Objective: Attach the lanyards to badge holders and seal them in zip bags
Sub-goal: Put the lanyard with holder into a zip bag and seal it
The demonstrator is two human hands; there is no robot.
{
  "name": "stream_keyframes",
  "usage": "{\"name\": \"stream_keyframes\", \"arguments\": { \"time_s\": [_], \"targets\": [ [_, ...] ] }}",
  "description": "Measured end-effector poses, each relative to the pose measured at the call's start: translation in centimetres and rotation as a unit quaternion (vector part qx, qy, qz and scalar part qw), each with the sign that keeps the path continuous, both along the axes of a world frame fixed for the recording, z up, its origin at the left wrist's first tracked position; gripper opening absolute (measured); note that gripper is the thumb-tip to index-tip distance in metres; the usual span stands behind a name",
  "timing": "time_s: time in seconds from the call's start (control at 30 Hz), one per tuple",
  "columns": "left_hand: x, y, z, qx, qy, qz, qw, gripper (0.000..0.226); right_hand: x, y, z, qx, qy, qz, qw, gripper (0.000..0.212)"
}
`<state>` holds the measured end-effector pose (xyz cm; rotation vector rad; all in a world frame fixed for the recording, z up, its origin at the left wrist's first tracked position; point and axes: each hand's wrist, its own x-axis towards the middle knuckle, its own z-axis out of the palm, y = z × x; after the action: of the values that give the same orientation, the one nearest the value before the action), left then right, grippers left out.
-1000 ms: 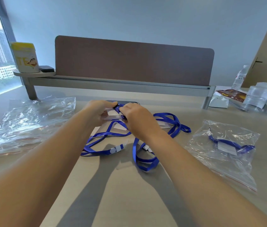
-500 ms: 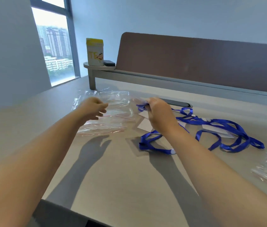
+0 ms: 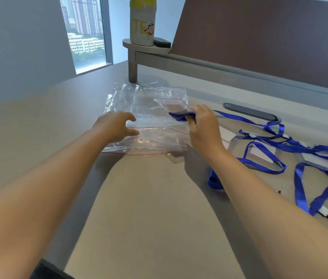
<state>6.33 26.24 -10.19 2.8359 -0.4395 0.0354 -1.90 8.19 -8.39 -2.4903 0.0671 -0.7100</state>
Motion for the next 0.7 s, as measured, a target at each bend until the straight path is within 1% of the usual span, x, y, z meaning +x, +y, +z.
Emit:
{"name": "stream_keyframes", "arguments": {
  "time_s": [0.1,0.17,0.27,0.37,0.43,0.57,0.7],
  "targets": [
    [0.6,-0.4,-0.2,0.037,-0.043,-0.002,0.998,0.036,0.7,-0.3,-0.3,0.018,-0.01,0.0,1.0,0.024],
    [0.8,-0.5,-0.1,0.036,-0.073,-0.011,0.997,0.031,1.0,-0.4,-0.5,0.038,-0.017,0.004,0.999,0.025],
    [0.8,-0.6,0.8,-0.009,-0.074,-0.018,0.997,0.033,1.0,-0.2,-0.2,0.091,-0.038,0.02,0.995,0.026],
    [0.7,-0.9,1.8,-0.076,-0.07,-0.03,0.994,0.03,0.5,0.5,1.0,0.156,-0.095,0.033,0.983,0.023],
    [0.3,-1.2,2.8,-0.138,-0.064,-0.028,0.988,0.028,0.0,0.9,2.0,0.175,-0.135,0.044,0.974,0.02],
    [-0.8,-1.8,4.7,-0.23,-0.059,-0.029,0.971,0.027,-1.0,1.4,3.0,0.138,-0.154,0.067,0.976,0.02],
    [-1.8,-2.0,6.1,-0.292,-0.052,-0.036,0.954,0.024,-1.3,0.8,3.4,0.061,-0.127,0.042,0.989,0.02]
  ]
}}
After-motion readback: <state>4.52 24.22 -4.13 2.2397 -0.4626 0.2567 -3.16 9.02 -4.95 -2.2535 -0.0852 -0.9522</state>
